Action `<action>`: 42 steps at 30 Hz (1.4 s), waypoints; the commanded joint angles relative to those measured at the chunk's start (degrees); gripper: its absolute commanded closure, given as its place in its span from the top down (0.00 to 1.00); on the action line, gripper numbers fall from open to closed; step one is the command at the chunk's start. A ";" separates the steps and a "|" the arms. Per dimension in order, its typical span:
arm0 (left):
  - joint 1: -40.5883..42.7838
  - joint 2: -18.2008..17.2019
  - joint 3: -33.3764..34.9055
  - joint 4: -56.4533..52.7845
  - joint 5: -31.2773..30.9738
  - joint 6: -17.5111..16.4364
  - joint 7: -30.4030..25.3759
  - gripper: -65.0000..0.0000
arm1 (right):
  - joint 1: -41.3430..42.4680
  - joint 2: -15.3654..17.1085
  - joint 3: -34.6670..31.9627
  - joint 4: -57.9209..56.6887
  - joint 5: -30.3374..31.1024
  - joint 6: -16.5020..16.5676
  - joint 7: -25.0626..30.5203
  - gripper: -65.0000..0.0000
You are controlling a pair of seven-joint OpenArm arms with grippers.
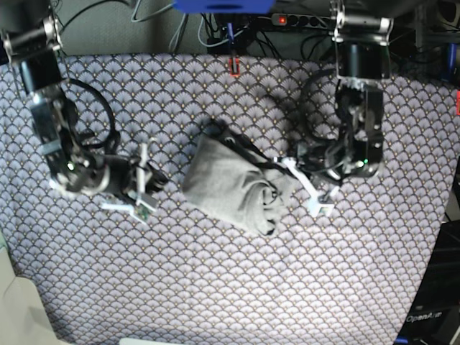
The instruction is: Fold the T-shirt properly
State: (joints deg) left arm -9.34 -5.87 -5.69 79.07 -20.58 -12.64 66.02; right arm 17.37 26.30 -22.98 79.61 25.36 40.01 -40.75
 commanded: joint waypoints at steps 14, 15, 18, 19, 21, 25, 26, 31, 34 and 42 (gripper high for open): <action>-5.82 5.74 0.02 -13.00 4.09 -0.06 -11.12 0.00 | 9.23 -2.79 -11.00 -11.17 0.61 -0.01 5.63 0.11; -7.58 6.35 0.02 -15.90 4.89 -0.06 -13.76 0.00 | 8.17 -3.67 -11.08 -10.12 0.61 -0.01 5.28 0.11; -12.24 7.32 0.02 -23.46 5.50 -0.06 -19.29 0.00 | 3.95 -4.55 -10.82 -4.05 0.61 -0.01 0.88 0.11; -14.26 7.58 0.02 -26.19 5.24 -0.06 -20.88 0.00 | 2.11 -4.72 -10.82 -0.80 0.61 -0.01 -0.35 0.11; -18.48 8.11 0.02 -30.32 5.15 -0.06 -22.55 0.00 | -1.67 -5.25 -10.73 5.35 0.61 -0.01 -2.02 0.11; -23.14 8.99 0.02 -32.96 5.06 -0.06 -23.51 0.00 | -8.71 -5.25 -10.73 15.38 0.61 -0.01 -3.60 0.11; -23.93 9.43 0.02 -32.96 5.06 -0.06 -23.16 0.00 | -9.59 -5.25 -10.73 16.17 0.61 -0.01 -3.69 0.11; -24.72 9.34 0.02 -31.46 5.15 -0.06 -20.35 0.00 | -9.76 -2.79 -9.50 15.64 0.53 -0.01 -3.78 0.11; -20.59 5.65 0.02 -26.28 5.06 -0.06 -14.37 0.00 | -10.38 0.02 -6.34 15.38 0.53 -0.01 -3.86 0.11; -3.80 -5.52 -3.49 2.91 5.06 -0.67 -1.80 0.00 | -14.95 8.55 1.93 15.38 -2.11 -0.01 -3.86 0.11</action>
State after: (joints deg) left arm -11.27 -11.14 -9.08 81.08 -14.98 -13.02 65.34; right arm 1.74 33.67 -21.76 94.17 23.03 40.12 -45.17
